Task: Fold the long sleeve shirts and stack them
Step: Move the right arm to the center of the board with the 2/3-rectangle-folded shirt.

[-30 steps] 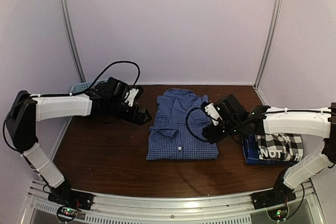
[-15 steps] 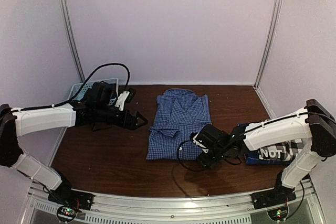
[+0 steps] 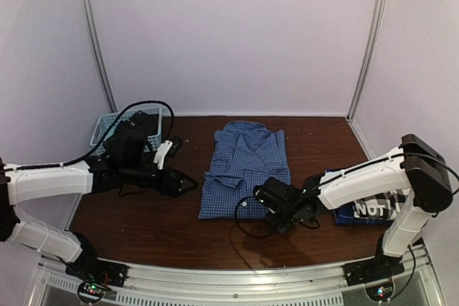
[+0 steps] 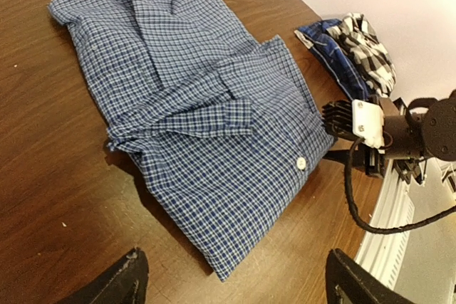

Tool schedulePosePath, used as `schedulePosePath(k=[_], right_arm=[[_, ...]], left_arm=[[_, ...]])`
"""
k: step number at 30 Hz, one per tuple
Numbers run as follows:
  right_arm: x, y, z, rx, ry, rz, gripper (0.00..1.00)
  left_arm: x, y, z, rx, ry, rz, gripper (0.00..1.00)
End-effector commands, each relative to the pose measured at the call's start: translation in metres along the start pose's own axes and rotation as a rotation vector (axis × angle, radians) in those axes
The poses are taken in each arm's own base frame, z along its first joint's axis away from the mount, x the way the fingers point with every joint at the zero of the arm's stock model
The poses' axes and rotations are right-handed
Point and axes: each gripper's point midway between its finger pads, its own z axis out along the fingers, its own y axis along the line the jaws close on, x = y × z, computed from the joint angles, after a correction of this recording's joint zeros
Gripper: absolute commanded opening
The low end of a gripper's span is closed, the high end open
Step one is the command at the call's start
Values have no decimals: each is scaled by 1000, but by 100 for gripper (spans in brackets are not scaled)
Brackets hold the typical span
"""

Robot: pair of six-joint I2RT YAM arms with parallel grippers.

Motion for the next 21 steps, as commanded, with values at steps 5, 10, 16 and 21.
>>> schedulePosePath(k=[5, 10, 16, 21], right_arm=[[17, 11, -11, 2, 45, -18, 11], [27, 31, -34, -101, 17, -11, 0], [46, 56, -58, -266, -10, -1, 0], [44, 79, -83, -426, -27, 20, 0]], left_arm=[[16, -37, 2, 20, -68, 202, 86], [47, -64, 11, 25, -29, 361, 86], [82, -86, 19, 23, 10, 541, 86], [113, -107, 24, 55, 20, 726, 87]])
